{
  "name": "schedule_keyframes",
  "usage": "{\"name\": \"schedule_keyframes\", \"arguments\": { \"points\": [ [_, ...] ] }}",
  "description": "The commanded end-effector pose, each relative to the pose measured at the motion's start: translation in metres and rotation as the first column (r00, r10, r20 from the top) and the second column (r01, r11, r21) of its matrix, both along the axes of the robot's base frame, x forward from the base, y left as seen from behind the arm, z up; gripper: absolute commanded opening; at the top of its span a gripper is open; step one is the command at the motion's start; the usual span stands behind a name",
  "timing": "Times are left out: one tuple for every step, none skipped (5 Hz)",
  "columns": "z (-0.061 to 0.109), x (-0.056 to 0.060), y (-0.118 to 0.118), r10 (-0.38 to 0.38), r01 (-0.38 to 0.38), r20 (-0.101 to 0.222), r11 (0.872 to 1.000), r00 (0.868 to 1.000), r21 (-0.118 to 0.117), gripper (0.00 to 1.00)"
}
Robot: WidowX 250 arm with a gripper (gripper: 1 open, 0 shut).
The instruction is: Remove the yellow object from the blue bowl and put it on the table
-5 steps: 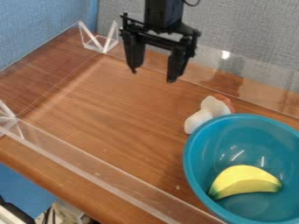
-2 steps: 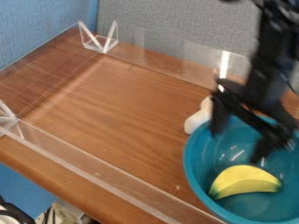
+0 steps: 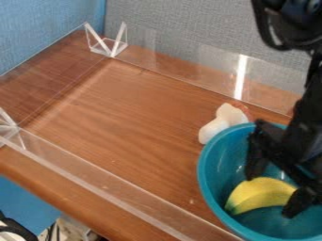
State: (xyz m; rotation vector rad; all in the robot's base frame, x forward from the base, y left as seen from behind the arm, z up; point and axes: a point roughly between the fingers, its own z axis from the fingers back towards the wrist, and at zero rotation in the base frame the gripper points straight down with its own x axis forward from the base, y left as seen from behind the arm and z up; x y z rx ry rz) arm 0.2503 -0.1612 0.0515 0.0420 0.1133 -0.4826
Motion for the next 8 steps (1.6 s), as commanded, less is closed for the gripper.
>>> {"name": "schedule_keyframes", "arguments": {
  "points": [
    [0.003, 0.002, 0.0, -0.016, 0.017, 0.041, 1.0, 0.999, -0.023, 1.0],
    [-0.002, 0.005, 0.004, -0.017, 0.018, 0.048, 0.999, 0.999, -0.028, 1.0],
    [-0.004, 0.008, 0.008, -0.023, 0.025, 0.059, 0.999, 0.998, -0.031, 1.0],
    [-0.003, 0.009, 0.011, -0.031, 0.033, 0.071, 0.999, 0.997, -0.032, 1.0],
    [-0.002, 0.01, 0.012, -0.037, 0.039, 0.085, 0.999, 0.996, -0.031, 0.0],
    [0.006, 0.009, 0.013, -0.032, 0.035, 0.106, 0.999, 0.994, -0.027, 0.0],
    [0.016, 0.008, 0.013, -0.029, 0.033, 0.132, 0.999, 0.991, -0.026, 0.0],
    [0.03, 0.005, 0.01, -0.025, 0.029, 0.16, 0.999, 0.987, -0.026, 0.0]
  ]
}}
